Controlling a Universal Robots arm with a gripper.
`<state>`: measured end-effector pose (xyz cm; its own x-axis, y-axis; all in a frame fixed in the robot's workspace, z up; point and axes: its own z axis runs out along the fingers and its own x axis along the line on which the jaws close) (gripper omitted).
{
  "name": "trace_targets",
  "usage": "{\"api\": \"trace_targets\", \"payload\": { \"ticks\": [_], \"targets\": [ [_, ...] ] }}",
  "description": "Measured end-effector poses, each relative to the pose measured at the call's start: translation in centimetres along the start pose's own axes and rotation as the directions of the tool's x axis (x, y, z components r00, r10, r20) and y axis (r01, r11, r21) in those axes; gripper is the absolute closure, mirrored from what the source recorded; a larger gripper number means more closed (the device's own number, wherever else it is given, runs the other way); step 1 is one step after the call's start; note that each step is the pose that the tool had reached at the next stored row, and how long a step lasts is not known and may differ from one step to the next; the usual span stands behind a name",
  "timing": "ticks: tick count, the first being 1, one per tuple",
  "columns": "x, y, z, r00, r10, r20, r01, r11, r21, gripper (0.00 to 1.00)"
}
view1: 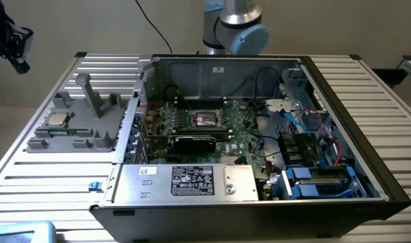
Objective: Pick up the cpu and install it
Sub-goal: 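Reach for the cpu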
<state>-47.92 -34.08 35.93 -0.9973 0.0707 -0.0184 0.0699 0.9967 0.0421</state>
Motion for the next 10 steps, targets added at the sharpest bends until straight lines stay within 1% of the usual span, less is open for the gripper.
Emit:
{"api": "trace_targets", "payload": {
  "ticks": [2, 6, 10],
  "targets": [
    [0.3, 0.31, 0.14, 1.0000, 0.000, -0.0002, 0.000, 1.0000, 0.0001, 0.88],
    [0.4, 1.06, 0.38, 1.0000, -0.002, -0.0018, 0.002, 1.0000, 0.0001, 0.88],
    [0.6, 1.46, 0.58, 1.0000, -0.004, -0.0037, 0.004, 1.0000, 0.0001, 0.88]
  ]
}}
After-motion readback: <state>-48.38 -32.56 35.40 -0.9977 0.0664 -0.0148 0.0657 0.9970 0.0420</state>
